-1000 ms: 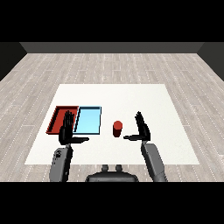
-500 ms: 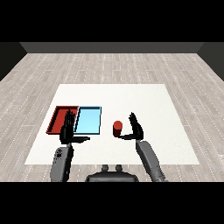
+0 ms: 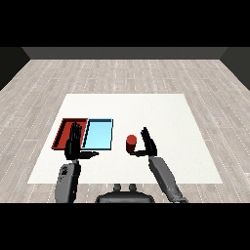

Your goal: Pick the red can and put it in the red box

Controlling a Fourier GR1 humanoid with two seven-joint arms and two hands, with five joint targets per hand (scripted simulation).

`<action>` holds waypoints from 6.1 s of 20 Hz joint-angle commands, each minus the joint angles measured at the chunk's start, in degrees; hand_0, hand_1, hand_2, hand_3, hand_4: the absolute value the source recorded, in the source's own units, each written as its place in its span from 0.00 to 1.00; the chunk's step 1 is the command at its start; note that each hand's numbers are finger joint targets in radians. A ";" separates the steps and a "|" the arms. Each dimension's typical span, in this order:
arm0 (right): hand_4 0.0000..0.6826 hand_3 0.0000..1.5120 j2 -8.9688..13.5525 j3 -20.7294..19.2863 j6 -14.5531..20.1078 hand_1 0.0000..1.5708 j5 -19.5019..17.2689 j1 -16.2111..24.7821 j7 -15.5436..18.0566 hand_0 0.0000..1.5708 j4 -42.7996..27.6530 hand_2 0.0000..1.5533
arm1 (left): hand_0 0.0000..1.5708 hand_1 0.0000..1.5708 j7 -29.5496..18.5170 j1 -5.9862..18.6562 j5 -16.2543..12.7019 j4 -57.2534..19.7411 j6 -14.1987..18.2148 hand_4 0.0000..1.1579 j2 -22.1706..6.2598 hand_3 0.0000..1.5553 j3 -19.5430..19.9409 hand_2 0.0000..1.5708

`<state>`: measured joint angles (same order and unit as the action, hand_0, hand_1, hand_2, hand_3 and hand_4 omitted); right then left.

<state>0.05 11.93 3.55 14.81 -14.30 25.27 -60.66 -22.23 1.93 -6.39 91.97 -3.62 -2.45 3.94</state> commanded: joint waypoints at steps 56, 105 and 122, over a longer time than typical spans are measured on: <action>0.91 0.90 1.03 21.67 24.43 0.91 19.49 -21.11 7.85 0.91 18.96 0.92 | 0.00 0.00 0.92 -2.33 2.07 3.54 0.48 0.00 1.68 0.00 -4.05 0.00; 0.92 0.91 1.19 14.21 23.87 0.91 -2.79 -7.55 -10.43 0.91 -19.69 0.93 | 0.00 0.00 -0.64 18.46 -10.08 -28.93 17.49 0.00 2.45 0.00 -27.76 0.00; 0.93 0.91 -0.05 23.12 30.89 0.94 3.02 -15.31 -9.04 0.94 -14.54 0.94 | 0.00 0.00 0.48 20.95 -12.05 -26.42 18.50 0.00 2.45 0.00 -30.47 0.00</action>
<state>0.06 33.61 32.97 17.81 -27.79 18.22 -74.64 -21.26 20.02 -17.96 68.18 14.94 -0.09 -27.17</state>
